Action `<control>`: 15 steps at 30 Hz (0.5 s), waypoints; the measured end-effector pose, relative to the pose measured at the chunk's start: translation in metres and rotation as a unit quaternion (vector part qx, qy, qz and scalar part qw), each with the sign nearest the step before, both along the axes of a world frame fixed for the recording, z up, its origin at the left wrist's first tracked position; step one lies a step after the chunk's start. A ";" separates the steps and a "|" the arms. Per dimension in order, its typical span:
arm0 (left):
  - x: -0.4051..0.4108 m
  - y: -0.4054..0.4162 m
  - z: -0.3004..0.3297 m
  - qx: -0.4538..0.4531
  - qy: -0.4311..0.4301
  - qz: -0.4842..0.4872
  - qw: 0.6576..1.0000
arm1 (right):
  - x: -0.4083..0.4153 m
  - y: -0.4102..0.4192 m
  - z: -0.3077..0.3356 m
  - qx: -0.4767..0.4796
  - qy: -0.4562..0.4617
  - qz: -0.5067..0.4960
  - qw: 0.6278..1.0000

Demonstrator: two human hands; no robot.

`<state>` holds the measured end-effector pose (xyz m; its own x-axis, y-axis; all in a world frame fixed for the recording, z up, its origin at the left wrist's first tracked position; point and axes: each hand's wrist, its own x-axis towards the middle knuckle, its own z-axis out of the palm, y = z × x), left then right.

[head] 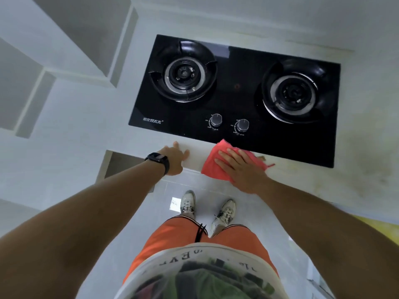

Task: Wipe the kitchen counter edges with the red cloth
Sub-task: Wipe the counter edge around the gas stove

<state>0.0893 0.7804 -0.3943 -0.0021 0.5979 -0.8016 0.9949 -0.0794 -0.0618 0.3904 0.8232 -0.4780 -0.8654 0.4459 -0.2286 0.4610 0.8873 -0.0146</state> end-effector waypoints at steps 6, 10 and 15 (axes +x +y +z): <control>-0.002 -0.011 -0.002 0.011 0.018 -0.050 0.999 | -0.063 -0.007 -0.001 0.002 0.007 -0.005 1.000; -0.008 -0.021 -0.007 0.029 -0.006 -0.041 0.999 | -0.085 -0.014 0.004 -0.004 -0.004 -0.036 0.999; -0.012 -0.021 -0.008 0.034 -0.015 -0.043 0.998 | -0.099 -0.038 0.016 -0.041 -0.052 -0.113 0.991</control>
<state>0.0777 0.7596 -0.4018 0.0752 0.6485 -0.7575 0.9863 -0.1603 -0.0393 0.2913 0.7854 -0.4624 -0.7148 0.6026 -0.3548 0.6511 0.7587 -0.0232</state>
